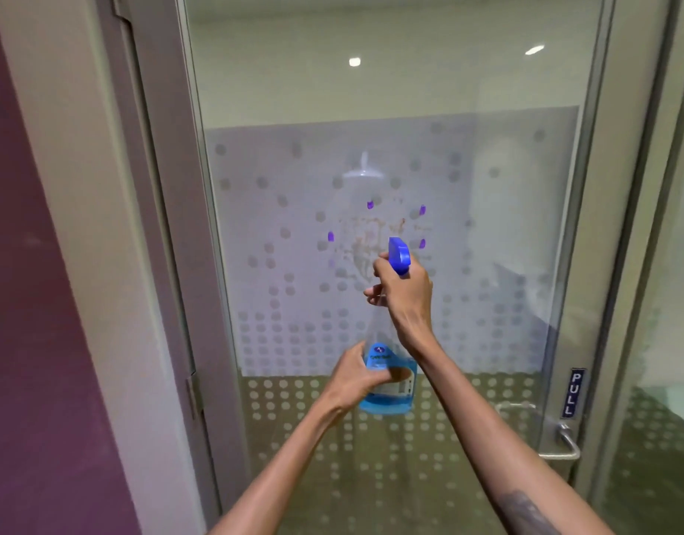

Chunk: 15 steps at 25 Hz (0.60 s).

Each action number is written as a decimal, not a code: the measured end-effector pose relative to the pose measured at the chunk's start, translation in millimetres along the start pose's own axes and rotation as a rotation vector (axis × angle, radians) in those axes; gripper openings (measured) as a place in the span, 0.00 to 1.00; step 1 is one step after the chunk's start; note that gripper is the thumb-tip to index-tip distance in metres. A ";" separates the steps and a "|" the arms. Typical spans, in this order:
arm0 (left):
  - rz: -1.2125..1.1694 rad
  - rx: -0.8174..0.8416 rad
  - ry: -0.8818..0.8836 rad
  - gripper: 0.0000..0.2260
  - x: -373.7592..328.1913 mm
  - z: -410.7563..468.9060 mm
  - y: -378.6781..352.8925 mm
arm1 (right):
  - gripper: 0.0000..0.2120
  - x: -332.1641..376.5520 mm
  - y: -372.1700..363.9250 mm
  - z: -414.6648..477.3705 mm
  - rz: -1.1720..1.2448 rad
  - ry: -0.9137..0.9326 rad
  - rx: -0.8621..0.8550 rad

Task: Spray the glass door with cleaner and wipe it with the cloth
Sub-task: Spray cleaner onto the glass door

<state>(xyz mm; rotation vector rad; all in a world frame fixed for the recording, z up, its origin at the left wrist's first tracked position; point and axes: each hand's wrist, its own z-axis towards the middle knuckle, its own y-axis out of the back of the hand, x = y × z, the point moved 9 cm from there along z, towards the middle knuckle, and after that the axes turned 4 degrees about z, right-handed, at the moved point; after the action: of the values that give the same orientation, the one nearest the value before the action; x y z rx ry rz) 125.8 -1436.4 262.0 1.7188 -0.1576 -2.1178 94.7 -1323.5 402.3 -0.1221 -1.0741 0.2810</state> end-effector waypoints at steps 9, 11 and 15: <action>-0.037 0.102 -0.036 0.15 10.6 35.1 -14.3 | 0.06 -18.0 9.3 18.8 -0.178 0.052 -0.149; -0.049 0.087 -0.042 0.15 11.6 39.7 -22.3 | 0.06 -21.4 14.4 24.3 -0.220 0.058 -0.145; -0.036 0.058 -0.043 0.17 5.5 45.4 -32.4 | 0.09 -22.8 24.3 35.6 -0.248 0.071 -0.118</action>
<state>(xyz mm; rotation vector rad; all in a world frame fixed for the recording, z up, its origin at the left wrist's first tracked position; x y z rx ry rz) 73.7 -1416.5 256.7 1.7217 -0.2041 -2.1980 49.2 -1308.0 394.2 -0.1029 -1.0234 -0.0102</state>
